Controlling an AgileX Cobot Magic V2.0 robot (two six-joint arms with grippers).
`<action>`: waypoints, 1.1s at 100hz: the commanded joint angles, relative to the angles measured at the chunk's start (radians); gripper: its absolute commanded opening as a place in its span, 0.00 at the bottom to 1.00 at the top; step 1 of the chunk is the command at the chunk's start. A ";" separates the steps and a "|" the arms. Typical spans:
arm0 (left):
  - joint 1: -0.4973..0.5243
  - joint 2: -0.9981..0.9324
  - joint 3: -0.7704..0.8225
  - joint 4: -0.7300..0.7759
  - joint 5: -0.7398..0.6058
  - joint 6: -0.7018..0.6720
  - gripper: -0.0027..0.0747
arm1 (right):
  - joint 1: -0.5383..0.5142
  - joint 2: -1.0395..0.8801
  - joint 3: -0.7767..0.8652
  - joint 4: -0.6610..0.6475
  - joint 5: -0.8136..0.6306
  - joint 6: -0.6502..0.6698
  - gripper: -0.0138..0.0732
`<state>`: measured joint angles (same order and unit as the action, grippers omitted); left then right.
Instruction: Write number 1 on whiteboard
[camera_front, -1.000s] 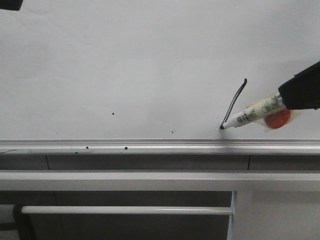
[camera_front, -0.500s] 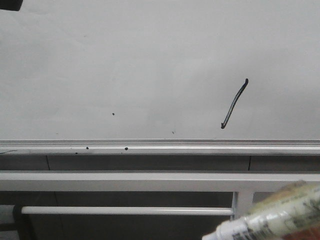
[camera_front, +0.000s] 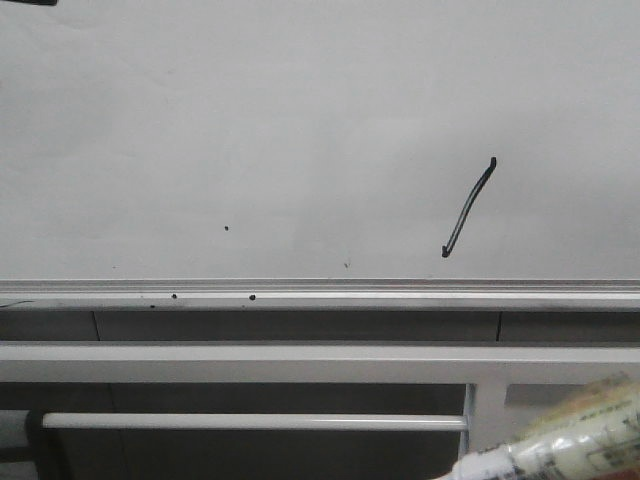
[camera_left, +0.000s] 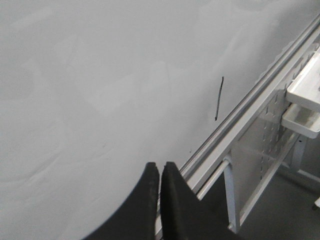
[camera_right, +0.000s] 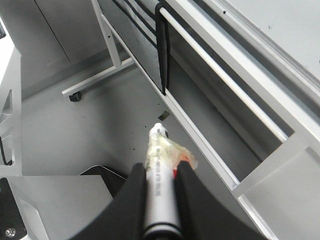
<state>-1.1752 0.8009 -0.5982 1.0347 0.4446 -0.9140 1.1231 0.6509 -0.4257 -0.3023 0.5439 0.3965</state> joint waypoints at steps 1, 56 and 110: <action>-0.003 -0.006 -0.025 0.027 -0.083 -0.002 0.03 | -0.007 -0.003 -0.038 -0.029 -0.052 0.011 0.11; -0.007 0.123 -0.025 0.029 -0.268 0.144 0.58 | -0.007 0.129 -0.217 -0.062 0.013 0.033 0.11; -0.028 0.179 -0.025 0.032 -0.230 0.205 0.58 | -0.007 0.270 -0.427 -0.118 0.078 0.035 0.11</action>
<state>-1.1938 0.9880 -0.5982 1.0544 0.2321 -0.7076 1.1231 0.9233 -0.7989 -0.3856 0.6712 0.4295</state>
